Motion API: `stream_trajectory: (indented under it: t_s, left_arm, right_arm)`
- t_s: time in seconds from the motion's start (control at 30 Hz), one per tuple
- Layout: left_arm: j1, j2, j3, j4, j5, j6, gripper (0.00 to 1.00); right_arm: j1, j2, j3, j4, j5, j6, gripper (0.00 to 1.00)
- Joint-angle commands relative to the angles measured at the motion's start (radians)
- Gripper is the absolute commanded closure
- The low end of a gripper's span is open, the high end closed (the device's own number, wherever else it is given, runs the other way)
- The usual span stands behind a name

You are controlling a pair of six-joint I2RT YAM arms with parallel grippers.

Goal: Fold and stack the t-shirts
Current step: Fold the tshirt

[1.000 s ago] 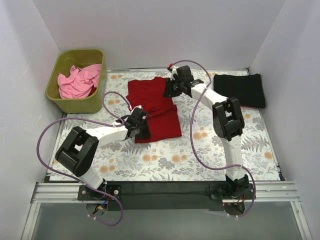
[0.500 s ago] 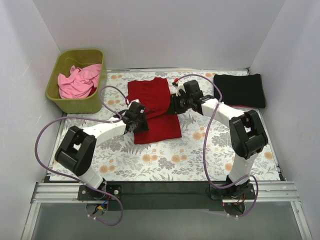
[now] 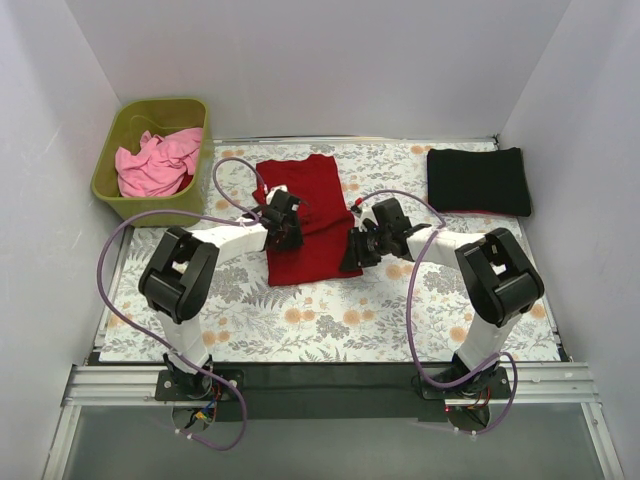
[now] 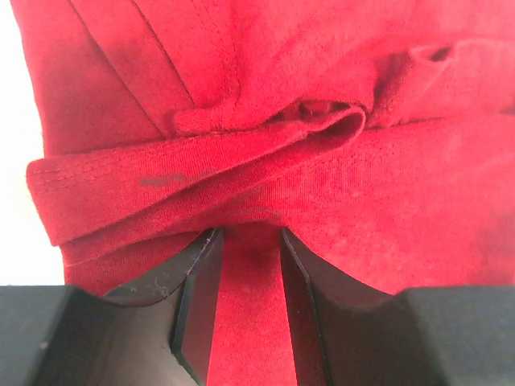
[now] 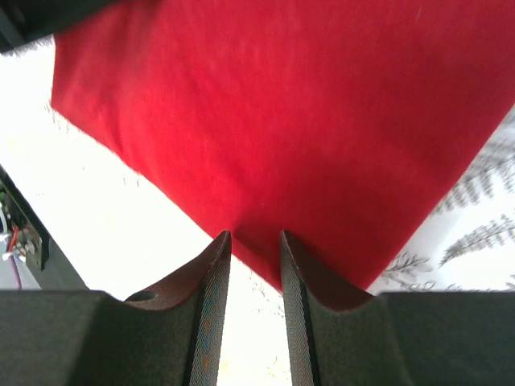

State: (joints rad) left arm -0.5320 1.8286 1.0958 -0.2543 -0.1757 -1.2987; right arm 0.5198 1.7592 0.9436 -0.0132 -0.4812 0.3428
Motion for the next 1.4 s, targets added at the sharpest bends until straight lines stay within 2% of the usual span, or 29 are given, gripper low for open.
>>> stream_trajectory:
  t_s: [0.0, 0.3, 0.63, 0.97, 1.03, 1.13, 1.2, 1.37]
  left_arm:
    - [0.007, 0.02, 0.036, 0.038, -0.096, 0.038, 0.66]
    - [0.055, 0.072, 0.085, 0.104, -0.174, 0.061, 0.67]
    - [0.083, 0.106, 0.151, 0.292, -0.102, 0.157, 0.63]
    - [0.136, 0.27, 0.332, 0.283, -0.041, 0.176, 0.57]
    - [0.147, 0.241, 0.323, 0.274, -0.035, 0.165, 0.52]
    - [0.148, 0.109, 0.242, 0.259, -0.045, 0.15, 0.44]
    - [0.147, -0.006, 0.201, 0.212, -0.051, 0.124, 0.43]
    - [0.148, -0.218, -0.046, 0.155, -0.002, 0.038, 0.43]
  right_arm:
    - [0.006, -0.053, -0.038, 0.085, -0.039, 0.025, 0.68]
    - [0.008, -0.069, -0.118, 0.091, -0.033, 0.015, 0.68]
    - [0.009, -0.052, -0.137, 0.091, -0.053, 0.001, 0.68]
    - [0.008, -0.141, -0.128, 0.053, -0.033, -0.007, 0.68]
    - [0.008, -0.161, -0.117, 0.044, -0.022, -0.013, 0.67]
    - [0.008, -0.172, -0.079, 0.038, -0.036, -0.01, 0.67]
    - [0.006, -0.159, -0.037, 0.038, -0.049, -0.008, 0.67]
    - [0.008, -0.074, 0.063, 0.036, -0.099, 0.002, 0.67]
